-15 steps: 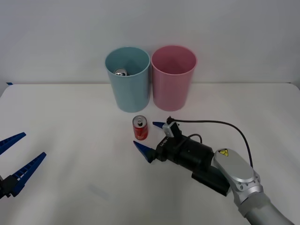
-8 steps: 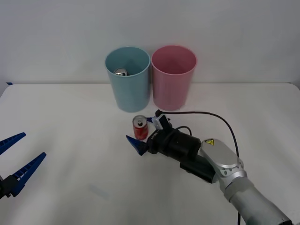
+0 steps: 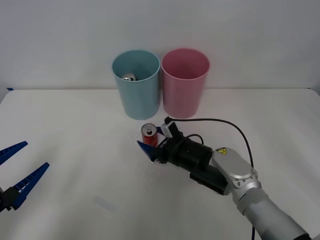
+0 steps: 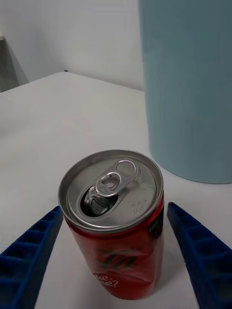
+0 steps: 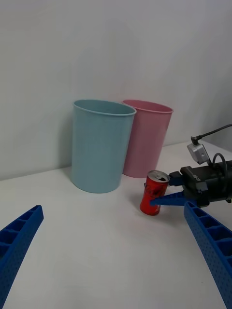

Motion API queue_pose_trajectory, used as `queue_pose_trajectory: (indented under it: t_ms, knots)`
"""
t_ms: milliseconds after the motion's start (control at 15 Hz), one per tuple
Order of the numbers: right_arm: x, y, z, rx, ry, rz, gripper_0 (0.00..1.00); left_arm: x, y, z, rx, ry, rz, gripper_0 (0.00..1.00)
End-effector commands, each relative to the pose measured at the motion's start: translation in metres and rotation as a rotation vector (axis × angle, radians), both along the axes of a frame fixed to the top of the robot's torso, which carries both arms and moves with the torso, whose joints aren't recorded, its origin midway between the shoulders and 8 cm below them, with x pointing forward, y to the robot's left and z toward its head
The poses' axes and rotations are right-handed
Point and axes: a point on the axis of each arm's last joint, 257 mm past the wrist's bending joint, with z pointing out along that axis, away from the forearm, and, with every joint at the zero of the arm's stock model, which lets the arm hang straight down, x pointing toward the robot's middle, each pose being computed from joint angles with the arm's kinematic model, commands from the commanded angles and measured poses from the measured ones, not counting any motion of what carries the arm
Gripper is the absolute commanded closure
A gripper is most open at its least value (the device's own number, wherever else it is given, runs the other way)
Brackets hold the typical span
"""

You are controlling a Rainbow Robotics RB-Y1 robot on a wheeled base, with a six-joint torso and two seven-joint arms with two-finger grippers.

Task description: Grasp the object on the table and drop it into the matching bin: aluminum can to the light blue bin, PET bottle to the pink bin.

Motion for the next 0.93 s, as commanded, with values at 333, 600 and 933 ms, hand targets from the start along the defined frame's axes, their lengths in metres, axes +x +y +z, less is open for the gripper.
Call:
queue_pose_trajectory:
  t_ms: [333, 600, 933]
  knots:
    - [0.005, 0.002, 0.007, 0.001, -0.012, -0.004, 1.0, 0.0, 0.0, 0.0, 0.0, 0.0, 0.0, 0.0]
    - [0.007, -0.001, 0.012, 0.011, -0.015, -0.008, 1.0, 0.0, 0.0, 0.0, 0.0, 0.0, 0.0, 0.0]
    - [0.003, -0.021, 0.025, 0.037, -0.033, -0.009, 1.0, 0.0, 0.0, 0.0, 0.0, 0.0, 0.0, 0.0]
